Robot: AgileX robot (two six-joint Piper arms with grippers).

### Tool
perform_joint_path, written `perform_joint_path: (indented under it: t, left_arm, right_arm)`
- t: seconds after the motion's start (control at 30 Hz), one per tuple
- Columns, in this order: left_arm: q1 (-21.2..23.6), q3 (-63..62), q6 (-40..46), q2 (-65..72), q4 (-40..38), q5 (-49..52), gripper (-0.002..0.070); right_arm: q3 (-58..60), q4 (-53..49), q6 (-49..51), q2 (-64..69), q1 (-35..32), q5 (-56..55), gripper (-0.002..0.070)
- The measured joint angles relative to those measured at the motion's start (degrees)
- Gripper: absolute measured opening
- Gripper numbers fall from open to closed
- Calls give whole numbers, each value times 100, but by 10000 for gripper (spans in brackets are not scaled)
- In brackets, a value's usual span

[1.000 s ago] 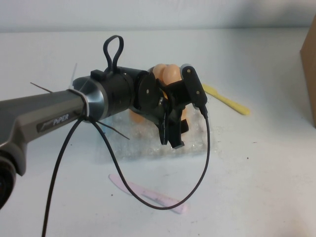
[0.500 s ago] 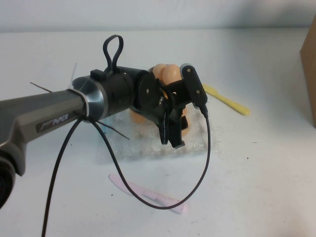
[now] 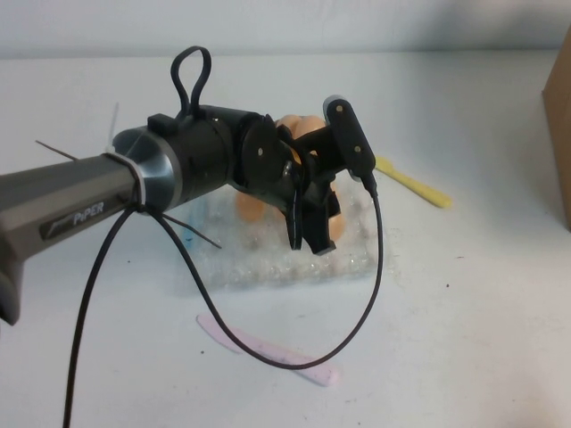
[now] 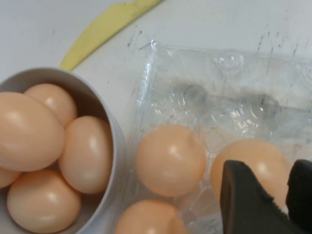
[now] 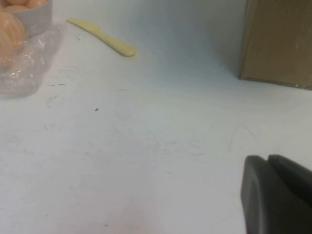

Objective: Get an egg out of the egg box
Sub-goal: Pick up the egg from the plastic box

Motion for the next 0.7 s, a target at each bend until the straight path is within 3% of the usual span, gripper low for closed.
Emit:
perform_joint_path:
  t: [0.1, 0.2, 0.37, 0.43, 0.7]
  left_arm:
    - [-27, 0, -222, -53, 0, -12, 188]
    - [-53, 0, -286, -62, 48, 77, 244]
    - [-53, 0, -311, -62, 206, 222, 472]
    - [-53, 0, -323, -62, 230, 222, 517]
    - [-53, 0, -323, 70, 244, 231, 498]
  right_arm:
    - [0, 0, 0, 0, 0, 0, -17]
    - [0, 0, 0, 0, 0, 0, -17]
    - [0, 0, 0, 0, 0, 0, -17]
    - [0, 0, 0, 0, 0, 0, -17]
    - [0, 0, 0, 0, 0, 0, -16]
